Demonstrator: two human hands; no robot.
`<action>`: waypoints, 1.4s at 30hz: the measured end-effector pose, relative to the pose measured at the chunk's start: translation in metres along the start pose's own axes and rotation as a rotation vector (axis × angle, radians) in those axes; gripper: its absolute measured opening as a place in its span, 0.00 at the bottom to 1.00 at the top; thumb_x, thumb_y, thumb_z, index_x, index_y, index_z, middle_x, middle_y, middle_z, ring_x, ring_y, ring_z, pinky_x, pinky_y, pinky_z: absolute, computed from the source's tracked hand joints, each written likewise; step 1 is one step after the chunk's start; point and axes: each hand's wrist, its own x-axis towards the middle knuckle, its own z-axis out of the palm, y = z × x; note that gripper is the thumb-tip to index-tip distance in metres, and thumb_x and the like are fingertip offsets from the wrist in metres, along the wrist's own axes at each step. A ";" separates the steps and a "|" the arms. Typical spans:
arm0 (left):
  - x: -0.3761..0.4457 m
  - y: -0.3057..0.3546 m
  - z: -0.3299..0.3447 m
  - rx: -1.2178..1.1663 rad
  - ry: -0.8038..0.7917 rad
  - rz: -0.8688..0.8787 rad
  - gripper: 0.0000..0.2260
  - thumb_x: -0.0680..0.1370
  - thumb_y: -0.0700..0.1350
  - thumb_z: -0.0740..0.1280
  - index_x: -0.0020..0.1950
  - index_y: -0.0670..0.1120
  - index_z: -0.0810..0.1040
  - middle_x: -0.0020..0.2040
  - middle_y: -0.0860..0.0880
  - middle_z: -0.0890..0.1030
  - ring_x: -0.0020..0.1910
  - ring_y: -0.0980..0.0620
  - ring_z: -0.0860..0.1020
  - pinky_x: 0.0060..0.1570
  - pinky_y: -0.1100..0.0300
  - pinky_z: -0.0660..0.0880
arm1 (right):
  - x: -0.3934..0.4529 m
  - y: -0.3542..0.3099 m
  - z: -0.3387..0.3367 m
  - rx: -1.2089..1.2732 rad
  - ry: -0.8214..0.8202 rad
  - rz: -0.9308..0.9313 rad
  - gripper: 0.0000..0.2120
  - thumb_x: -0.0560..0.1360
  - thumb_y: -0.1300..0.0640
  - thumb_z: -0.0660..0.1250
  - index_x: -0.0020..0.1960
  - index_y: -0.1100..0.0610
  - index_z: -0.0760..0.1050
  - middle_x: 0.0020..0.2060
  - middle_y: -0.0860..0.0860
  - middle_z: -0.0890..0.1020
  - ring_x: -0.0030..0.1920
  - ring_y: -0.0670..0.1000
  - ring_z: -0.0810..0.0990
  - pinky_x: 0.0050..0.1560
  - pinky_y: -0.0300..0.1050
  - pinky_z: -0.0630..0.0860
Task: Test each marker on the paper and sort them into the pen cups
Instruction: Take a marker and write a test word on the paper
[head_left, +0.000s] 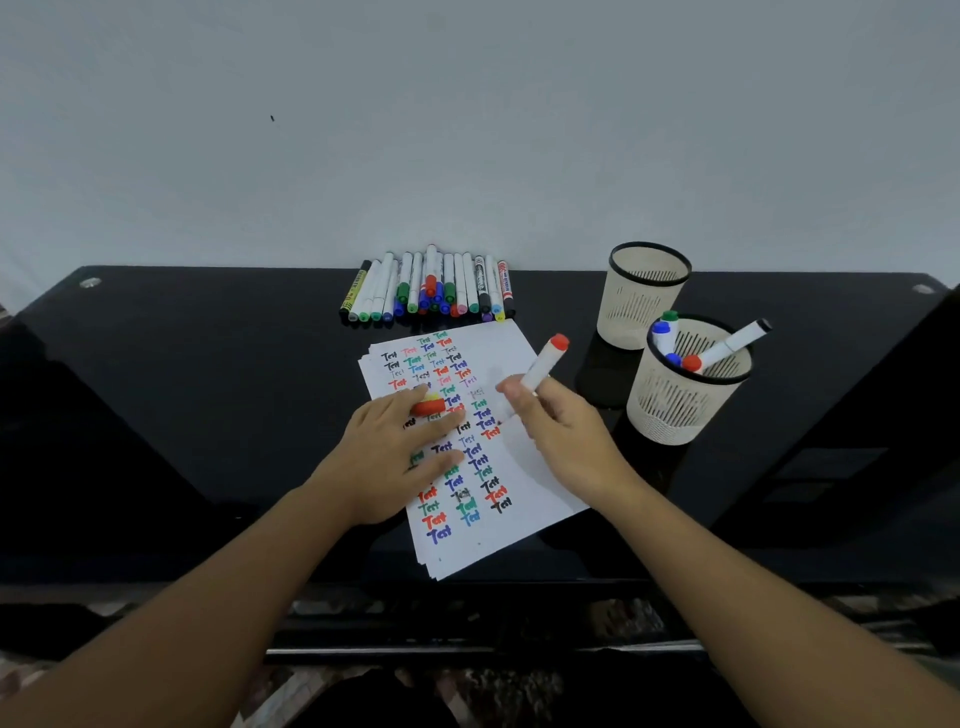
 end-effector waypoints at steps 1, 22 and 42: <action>0.000 0.000 0.001 -0.002 0.010 -0.010 0.29 0.78 0.75 0.44 0.79 0.71 0.55 0.82 0.54 0.51 0.81 0.52 0.49 0.79 0.48 0.47 | -0.003 0.002 0.000 -0.027 0.025 -0.006 0.19 0.82 0.38 0.62 0.52 0.52 0.80 0.33 0.44 0.76 0.35 0.44 0.74 0.42 0.47 0.73; -0.002 0.004 -0.001 -0.056 0.034 -0.078 0.32 0.77 0.75 0.50 0.79 0.66 0.60 0.82 0.57 0.55 0.80 0.53 0.52 0.79 0.50 0.49 | -0.018 0.019 0.007 -0.114 0.011 0.027 0.04 0.84 0.47 0.65 0.53 0.45 0.77 0.46 0.41 0.82 0.48 0.38 0.81 0.46 0.41 0.77; -0.001 0.002 0.000 -0.060 0.049 -0.076 0.34 0.76 0.76 0.49 0.79 0.65 0.61 0.82 0.56 0.57 0.80 0.53 0.54 0.79 0.49 0.51 | -0.017 0.017 0.009 -0.211 0.006 0.011 0.03 0.84 0.46 0.64 0.53 0.43 0.76 0.44 0.41 0.83 0.45 0.42 0.82 0.43 0.41 0.79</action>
